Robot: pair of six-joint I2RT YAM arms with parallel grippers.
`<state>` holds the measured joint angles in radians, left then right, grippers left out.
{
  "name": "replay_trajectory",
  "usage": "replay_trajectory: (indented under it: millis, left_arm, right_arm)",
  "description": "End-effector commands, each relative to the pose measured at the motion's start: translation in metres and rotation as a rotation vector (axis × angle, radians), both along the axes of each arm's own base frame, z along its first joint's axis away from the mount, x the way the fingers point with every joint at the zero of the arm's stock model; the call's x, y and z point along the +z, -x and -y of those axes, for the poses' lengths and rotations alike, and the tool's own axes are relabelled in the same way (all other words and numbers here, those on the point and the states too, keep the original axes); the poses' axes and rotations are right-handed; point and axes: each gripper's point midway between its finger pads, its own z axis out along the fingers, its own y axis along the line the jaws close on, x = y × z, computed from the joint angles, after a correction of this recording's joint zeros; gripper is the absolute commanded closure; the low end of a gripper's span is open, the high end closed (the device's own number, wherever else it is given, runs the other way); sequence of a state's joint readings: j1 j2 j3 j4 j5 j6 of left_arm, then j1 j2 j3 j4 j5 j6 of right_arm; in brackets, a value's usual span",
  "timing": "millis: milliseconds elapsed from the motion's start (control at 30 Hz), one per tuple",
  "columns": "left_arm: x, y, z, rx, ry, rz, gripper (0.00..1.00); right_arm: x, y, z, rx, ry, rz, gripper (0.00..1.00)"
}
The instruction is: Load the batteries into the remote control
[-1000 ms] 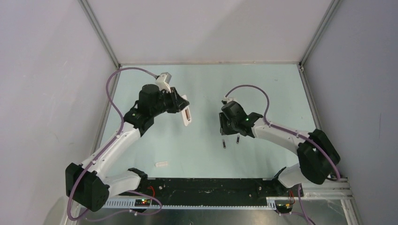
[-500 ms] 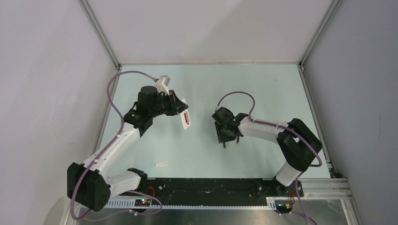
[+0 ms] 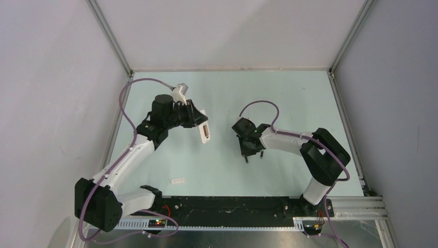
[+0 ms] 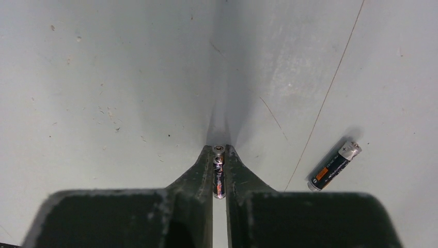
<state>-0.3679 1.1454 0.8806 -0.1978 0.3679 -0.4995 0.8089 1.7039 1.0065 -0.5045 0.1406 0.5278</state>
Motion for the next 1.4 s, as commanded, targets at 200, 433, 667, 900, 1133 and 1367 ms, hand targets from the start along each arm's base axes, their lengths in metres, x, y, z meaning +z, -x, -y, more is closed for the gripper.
replay_trajectory:
  millis: [200, 433, 667, 900, 1133, 1367]
  left_arm:
    - [0.019, 0.002, 0.018, -0.079, 0.097, -0.024, 1.0]
    - [0.049, 0.002, 0.039, -0.131, 0.237, -0.118, 1.0]
    - [0.09, 0.002, 0.059, -0.168, 0.359, -0.183, 1.0]
    - [0.114, 0.005, 0.079, -0.228, 0.388, -0.173, 1.0]
    - [0.106, 0.006, 0.087, -0.247, 0.374, -0.188, 1.0]
    - [0.101, 0.004, 0.091, -0.25, 0.372, -0.206, 1.0]
  right_arm:
    - [0.07, -0.027, -0.021, 0.01, -0.155, 0.203, 0.96]
    - [0.19, -0.039, -0.039, 0.061, -0.451, 0.49, 0.96]
    - [0.279, -0.027, -0.041, 0.104, -0.666, 0.679, 0.95]
    - [0.325, -0.023, -0.04, 0.112, -0.752, 0.782, 0.95]
    - [0.354, -0.019, -0.042, 0.128, -0.814, 0.87, 0.95]
    - [0.356, -0.021, -0.051, 0.147, -0.841, 0.871, 0.95]
